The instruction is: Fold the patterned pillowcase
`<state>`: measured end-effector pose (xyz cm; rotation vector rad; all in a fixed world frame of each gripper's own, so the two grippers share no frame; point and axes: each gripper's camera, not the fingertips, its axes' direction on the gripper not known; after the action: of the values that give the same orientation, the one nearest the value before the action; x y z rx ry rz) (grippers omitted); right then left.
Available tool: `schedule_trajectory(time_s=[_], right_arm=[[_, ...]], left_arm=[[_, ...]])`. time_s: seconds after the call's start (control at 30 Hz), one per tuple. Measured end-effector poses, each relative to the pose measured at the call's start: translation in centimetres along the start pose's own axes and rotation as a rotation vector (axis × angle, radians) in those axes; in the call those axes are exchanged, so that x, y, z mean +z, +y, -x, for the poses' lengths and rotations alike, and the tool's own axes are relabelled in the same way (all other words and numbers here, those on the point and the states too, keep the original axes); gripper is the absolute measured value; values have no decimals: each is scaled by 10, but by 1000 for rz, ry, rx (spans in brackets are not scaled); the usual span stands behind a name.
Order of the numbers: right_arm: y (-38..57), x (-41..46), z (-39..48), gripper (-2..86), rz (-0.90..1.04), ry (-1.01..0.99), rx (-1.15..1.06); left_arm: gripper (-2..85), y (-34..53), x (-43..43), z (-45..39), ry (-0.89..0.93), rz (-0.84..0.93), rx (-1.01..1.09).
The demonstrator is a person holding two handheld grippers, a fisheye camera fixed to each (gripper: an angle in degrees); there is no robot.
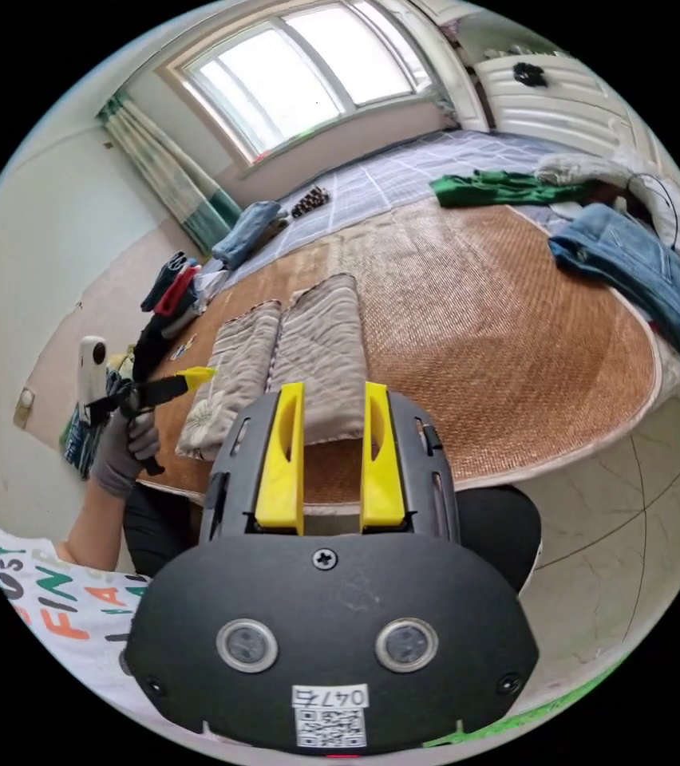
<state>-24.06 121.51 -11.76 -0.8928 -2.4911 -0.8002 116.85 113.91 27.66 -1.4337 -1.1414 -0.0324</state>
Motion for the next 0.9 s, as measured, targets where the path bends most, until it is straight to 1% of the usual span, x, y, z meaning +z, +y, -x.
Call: schedule_trajectory(time_s=[0.1, 0.2, 0.3, 0.43, 0.5, 0.57, 0.6, 0.67, 0.7, 0.77, 0.8, 0.83, 0.87, 0.9], right_arm=[[5, 1, 3, 84, 58, 16, 48], [9, 9, 17, 76, 101, 36, 53], [7, 19, 32, 22, 107, 9, 66], [-3, 4, 54, -1, 12, -28, 123], [-11, -12, 77, -3, -53, -21, 95], [-27, -35, 141, -3, -142, 35, -86], [-31, -38, 162, -3, -156, 50, -156], [-34, -40, 261, -4, -174, 111, -489], [-31, -36, 286, -4, -166, 125, -582], [0, -7, 377, -3, -100, 221, -953], [11, 3, 395, -3, -86, 259, -1036], [33, 23, 422, -3, -52, 339, -1174], [50, 43, 440, -3, -15, 405, -1267], [57, 51, 446, -3, 3, 424, -1294]], left_arm=[[100, 12, 27, -22, -58, 53, 29], [86, 25, 44, -7, -51, 46, -28], [63, 34, 48, 9, -18, -3, -57], [78, 35, 46, 3, 14, -1, -60], [94, 41, 30, -9, 7, -30, -49], [99, 54, 14, -11, 16, -72, -52], [100, 66, 4, -6, 38, -101, -79], [101, 90, -14, 10, 96, -163, -146], [101, 108, -29, 24, 127, -216, -198], [101, 136, -52, 45, 142, -287, -277], [101, 154, -67, 59, 133, -323, -323], [100, 162, -73, 65, 125, -333, -344], [101, 176, -82, 78, 109, -345, -383], [103, 187, -86, 89, 102, -345, -415]])
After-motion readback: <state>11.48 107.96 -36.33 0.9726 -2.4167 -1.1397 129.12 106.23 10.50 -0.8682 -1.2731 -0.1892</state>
